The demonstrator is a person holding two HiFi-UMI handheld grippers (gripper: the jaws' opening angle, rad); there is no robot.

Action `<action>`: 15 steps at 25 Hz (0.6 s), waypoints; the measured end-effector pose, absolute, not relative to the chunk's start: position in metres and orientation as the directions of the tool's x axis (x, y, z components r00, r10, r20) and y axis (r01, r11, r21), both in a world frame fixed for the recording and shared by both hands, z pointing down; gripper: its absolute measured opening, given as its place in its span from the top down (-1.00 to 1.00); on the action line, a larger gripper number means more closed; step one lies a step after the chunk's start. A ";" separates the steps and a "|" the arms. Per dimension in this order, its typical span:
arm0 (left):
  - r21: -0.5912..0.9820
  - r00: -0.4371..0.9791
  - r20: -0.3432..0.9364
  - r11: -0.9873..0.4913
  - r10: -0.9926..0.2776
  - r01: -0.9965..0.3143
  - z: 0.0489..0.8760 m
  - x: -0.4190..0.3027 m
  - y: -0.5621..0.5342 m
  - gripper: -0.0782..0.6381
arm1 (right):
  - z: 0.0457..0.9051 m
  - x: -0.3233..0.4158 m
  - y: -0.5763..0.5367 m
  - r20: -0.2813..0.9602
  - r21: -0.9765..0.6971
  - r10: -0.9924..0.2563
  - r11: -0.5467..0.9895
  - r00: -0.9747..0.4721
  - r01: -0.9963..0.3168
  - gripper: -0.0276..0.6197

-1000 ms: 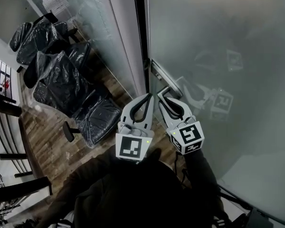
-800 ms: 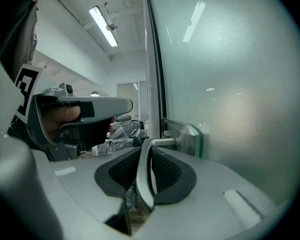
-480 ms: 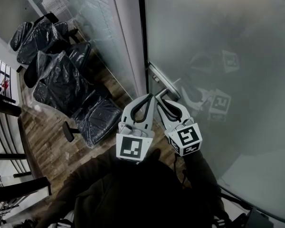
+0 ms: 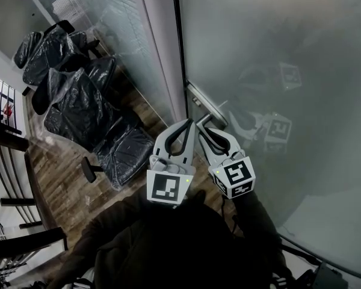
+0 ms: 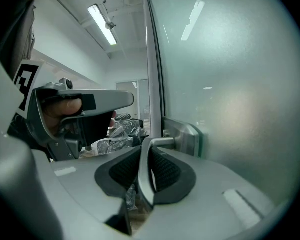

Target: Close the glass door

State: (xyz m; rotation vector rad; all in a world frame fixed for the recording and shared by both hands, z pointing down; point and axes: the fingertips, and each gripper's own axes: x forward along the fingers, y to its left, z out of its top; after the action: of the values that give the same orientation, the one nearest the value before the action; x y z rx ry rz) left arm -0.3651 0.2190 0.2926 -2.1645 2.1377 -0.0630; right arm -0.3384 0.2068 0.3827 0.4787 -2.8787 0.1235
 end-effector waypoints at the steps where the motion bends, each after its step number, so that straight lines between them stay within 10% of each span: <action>1: -0.099 0.015 -0.040 -0.011 -0.999 -0.995 0.292 -0.365 0.219 0.79 | 0.382 -0.339 0.208 0.230 -0.046 -0.308 0.944 -0.923 -0.326 0.72; 15: -0.097 0.012 -0.056 -0.007 -0.998 -0.995 0.283 -0.374 0.222 0.79 | 0.377 -0.340 0.213 0.236 -0.023 -0.309 0.946 -0.921 -0.323 0.72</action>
State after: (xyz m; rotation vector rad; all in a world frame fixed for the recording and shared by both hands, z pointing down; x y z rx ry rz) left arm -0.3739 0.2224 0.2825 -2.1543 2.1340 -0.0435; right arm -0.3397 0.2128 0.3772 0.4728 -2.8700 0.0902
